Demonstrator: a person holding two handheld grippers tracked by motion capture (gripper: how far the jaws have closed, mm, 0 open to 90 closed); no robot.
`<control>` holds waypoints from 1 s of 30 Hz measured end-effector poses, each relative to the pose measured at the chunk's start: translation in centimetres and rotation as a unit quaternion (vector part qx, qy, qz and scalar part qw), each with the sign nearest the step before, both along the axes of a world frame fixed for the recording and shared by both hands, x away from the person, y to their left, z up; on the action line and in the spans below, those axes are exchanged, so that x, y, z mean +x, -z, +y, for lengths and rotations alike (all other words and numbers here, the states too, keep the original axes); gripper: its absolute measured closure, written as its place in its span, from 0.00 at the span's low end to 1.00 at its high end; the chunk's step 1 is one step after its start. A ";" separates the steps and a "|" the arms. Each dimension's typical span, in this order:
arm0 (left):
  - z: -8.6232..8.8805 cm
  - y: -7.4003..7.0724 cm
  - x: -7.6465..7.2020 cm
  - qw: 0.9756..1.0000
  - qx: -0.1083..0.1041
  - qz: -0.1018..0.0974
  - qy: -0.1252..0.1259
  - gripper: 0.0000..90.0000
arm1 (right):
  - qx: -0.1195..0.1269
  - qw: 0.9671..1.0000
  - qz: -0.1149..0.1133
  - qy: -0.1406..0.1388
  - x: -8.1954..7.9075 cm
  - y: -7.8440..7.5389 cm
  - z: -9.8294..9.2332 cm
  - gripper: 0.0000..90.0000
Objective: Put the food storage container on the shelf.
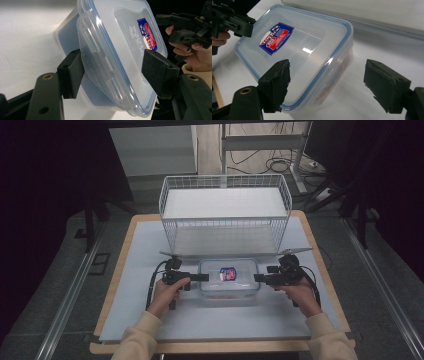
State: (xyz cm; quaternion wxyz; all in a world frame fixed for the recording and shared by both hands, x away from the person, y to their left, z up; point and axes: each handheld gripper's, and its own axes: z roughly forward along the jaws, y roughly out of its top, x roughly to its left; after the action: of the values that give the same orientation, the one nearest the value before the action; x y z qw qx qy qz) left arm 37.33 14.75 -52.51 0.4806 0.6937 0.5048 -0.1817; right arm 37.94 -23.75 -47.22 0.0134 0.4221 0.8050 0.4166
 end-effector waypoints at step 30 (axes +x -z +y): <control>-0.1 -0.1 -0.1 1.000 0.002 -0.002 -0.003 0.40 | 0.092 0.982 0.167 -0.014 3.1 3.0 0.9 0.26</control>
State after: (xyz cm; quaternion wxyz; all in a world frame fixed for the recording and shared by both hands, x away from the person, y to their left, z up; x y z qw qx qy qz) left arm 37.27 14.68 -52.43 0.4805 0.6939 0.5060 -0.1776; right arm 41.07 -22.81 -50.22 -0.1654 0.4741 0.7601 0.4126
